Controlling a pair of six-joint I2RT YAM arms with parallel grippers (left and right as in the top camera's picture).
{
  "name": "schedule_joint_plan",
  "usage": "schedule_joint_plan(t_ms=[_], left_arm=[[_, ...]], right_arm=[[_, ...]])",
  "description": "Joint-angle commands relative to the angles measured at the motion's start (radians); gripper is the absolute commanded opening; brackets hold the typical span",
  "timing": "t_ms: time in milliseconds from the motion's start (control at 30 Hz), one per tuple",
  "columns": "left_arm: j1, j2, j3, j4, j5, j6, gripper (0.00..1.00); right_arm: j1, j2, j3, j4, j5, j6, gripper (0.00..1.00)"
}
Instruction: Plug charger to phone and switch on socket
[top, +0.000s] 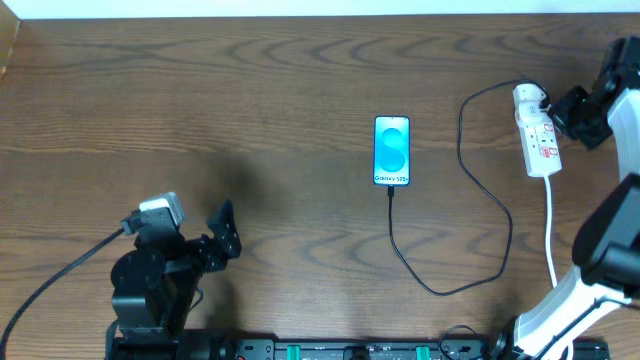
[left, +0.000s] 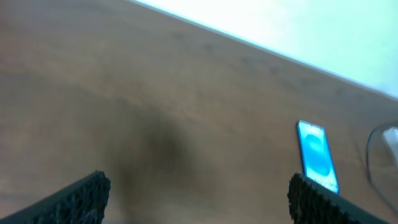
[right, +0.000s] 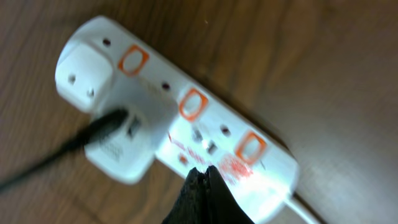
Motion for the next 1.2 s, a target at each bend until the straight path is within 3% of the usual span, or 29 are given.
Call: schedule_joint_plan(t_ms=[0,300,833,1167], left_arm=[[0.002,-0.01,0.01,-0.056,0.013,0.024,0.92],[0.002,-0.01,0.01,-0.106,0.013,0.024,0.92],[0.002,-0.01,0.01,-0.145,0.013,0.024,0.92],[0.002,-0.01,0.01,-0.214,0.013,0.024,0.92]], right_arm=[[-0.004,0.06,0.049,0.024,-0.013,0.047,0.01],[-0.004,0.158,0.049,0.111,-0.047,0.074,0.01],[0.0,0.162,0.049,0.151,-0.114,0.074,0.01],[0.118,0.224,0.049,0.121,-0.145,0.074,0.01]])
